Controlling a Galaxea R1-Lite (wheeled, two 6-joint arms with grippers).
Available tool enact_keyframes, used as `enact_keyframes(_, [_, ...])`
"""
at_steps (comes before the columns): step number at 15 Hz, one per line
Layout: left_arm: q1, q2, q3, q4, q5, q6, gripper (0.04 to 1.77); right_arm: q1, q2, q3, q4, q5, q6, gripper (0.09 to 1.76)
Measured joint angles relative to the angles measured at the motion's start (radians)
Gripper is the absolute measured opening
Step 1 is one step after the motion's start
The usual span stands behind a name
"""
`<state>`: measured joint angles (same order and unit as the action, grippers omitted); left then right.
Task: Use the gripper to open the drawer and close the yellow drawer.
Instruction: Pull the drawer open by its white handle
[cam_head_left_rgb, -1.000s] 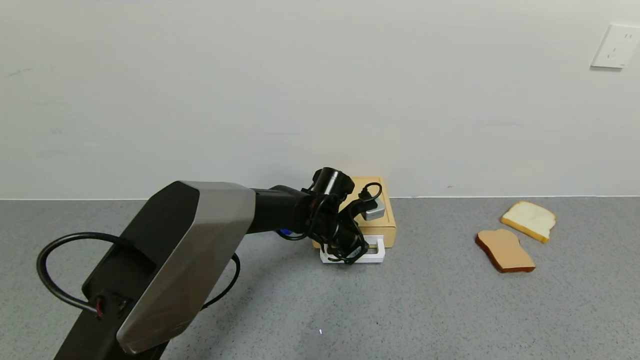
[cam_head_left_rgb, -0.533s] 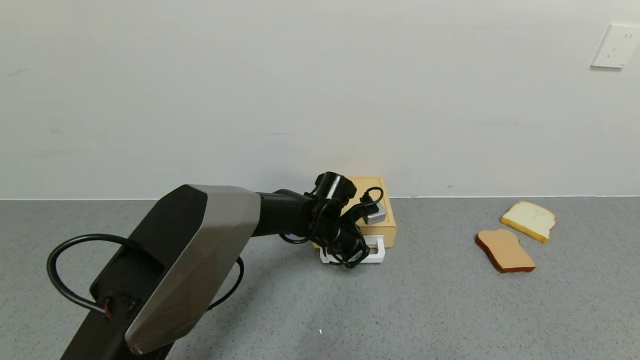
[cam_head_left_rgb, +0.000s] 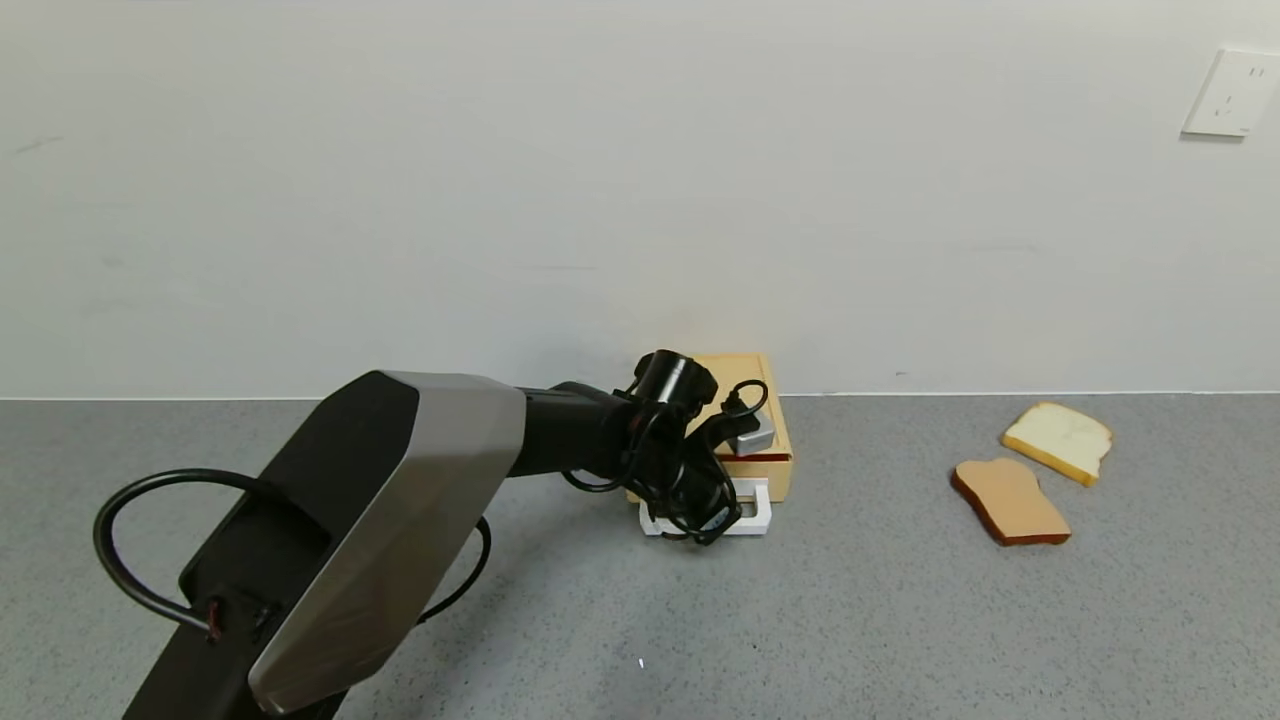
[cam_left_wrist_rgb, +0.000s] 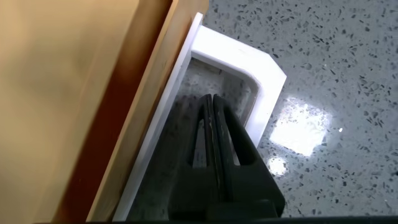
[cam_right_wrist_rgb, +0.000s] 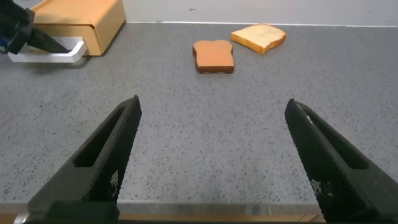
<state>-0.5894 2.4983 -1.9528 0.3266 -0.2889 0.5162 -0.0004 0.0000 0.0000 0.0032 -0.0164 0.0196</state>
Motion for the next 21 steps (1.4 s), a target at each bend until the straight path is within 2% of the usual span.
enact_keyframes(13, [-0.053,-0.085,0.162,0.005,0.005,-0.076,0.11,0.000,0.000,0.000,0.000,0.000,0.000,1.70])
enact_keyframes(18, [-0.074,-0.117,0.260,-0.085,0.010,-0.137,0.11,0.000,0.000,0.000,0.000,0.000,0.000,1.70])
enact_keyframes(21, [-0.087,-0.139,0.300,-0.087,0.012,-0.157,0.11,0.000,0.000,0.000,0.000,0.000,0.000,1.70])
